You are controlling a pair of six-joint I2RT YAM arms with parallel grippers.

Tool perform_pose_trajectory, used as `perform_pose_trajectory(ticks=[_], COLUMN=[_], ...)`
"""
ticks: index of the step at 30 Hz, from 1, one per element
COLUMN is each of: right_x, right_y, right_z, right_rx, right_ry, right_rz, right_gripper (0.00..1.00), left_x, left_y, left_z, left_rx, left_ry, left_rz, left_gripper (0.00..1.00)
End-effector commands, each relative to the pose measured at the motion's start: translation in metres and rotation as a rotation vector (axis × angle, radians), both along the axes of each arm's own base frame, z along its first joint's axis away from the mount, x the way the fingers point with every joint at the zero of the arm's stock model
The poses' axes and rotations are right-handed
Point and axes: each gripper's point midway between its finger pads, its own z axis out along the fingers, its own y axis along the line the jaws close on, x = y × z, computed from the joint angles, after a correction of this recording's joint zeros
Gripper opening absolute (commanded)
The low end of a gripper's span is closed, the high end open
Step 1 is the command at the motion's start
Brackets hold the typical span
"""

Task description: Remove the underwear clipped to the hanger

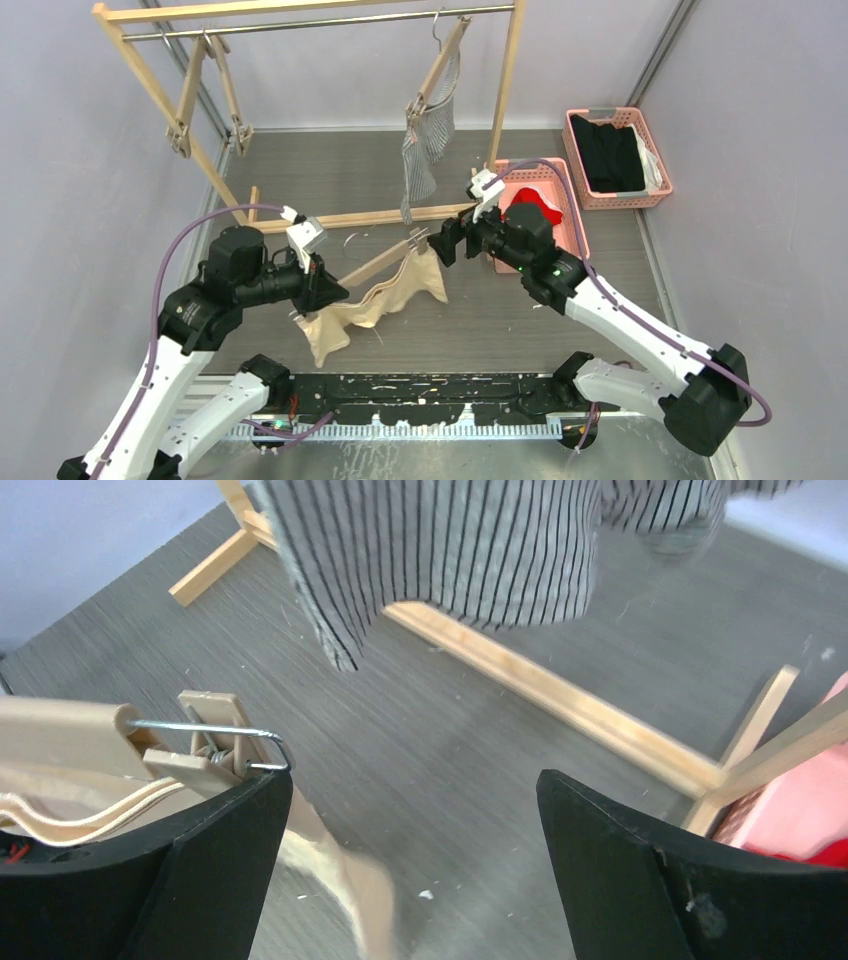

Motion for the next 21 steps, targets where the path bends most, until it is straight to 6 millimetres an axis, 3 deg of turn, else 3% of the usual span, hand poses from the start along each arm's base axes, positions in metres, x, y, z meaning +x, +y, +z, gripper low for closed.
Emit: perform_pose_trajectory(ticks=[1,5,9,14,21], right_x=[-0.036,-0.048,-0.056,-0.049,-0.028], right_y=[0.023,0.022,0.017,0.004,-0.024], right_z=[0.097,0.108,0.106,0.098,0.102], right_rx=[0.165,0.178,0.187,0.136,0.069], right_ry=[-0.238,-0.255,-0.23,-0.224,-0.265], right_rz=[0.274,0.398,0.507,0.453,0.242], right_gripper=[1.0,1.0,1.0,1.0,1.0], left_x=[-0.001,0.002,0.007,0.011,0.006], left_y=[-0.024,-0.029,-0.03,-0.027,-0.02], left_z=[0.017,0.016,0.021,0.032,0.042], left_rx=[-0.09,-0.1,-0.109,-0.116,-0.115], left_ry=[-0.053,-0.063,-0.105,-0.157,-0.202], left_rz=[-0.152,-0.176,-0.169,-0.139,-0.123], left_gripper=[0.0,0.0,0.0,0.0,0.0])
